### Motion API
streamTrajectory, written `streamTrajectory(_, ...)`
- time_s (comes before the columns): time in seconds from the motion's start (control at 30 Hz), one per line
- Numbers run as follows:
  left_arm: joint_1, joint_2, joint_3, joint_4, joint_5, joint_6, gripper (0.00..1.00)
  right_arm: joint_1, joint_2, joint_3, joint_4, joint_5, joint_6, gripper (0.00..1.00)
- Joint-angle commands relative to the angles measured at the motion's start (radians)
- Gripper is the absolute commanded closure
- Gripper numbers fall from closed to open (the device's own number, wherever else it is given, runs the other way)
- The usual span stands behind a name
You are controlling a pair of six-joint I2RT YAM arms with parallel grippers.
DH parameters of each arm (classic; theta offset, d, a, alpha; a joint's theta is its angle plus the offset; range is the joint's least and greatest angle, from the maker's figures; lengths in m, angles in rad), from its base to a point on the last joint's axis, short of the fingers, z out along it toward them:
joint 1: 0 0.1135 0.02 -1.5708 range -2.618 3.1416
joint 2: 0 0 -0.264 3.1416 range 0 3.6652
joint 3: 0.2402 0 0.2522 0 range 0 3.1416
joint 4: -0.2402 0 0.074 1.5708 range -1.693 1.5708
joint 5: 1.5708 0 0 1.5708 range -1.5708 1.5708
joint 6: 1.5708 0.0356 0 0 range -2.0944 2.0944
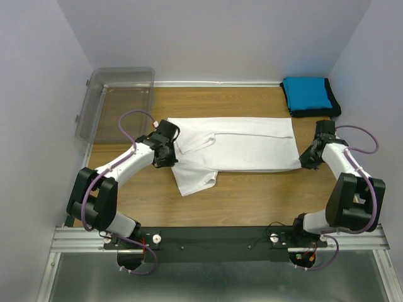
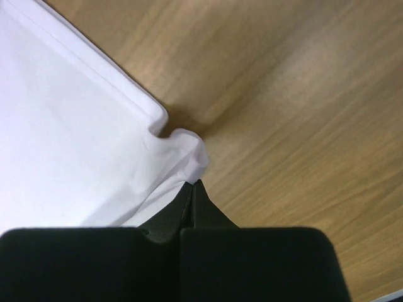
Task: Fold and stack the t-shirts
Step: Fold the tshirt
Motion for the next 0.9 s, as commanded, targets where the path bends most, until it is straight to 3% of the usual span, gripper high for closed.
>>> streamTrajectory(0.0, 0.050, 0.029, 0.037, -0.004, 0.022, 0.074, 1.00, -0.002, 0.073, 0.084, 0.035, -0.013, -0.039, 0.99)
streamTrajectory(0.4, 0.138, 0.109, 0.152, 0.026, 0.041, 0.105, 1.00, 0.053, 0.277, 0.311, 0.052, -0.075, -0.040, 0.99)
streamTrajectory(0.87, 0.196, 0.251, 0.301, 0.052, 0.035, 0.126, 1.00, 0.079, 0.437, 0.420, 0.086, -0.050, -0.044, 0.99)
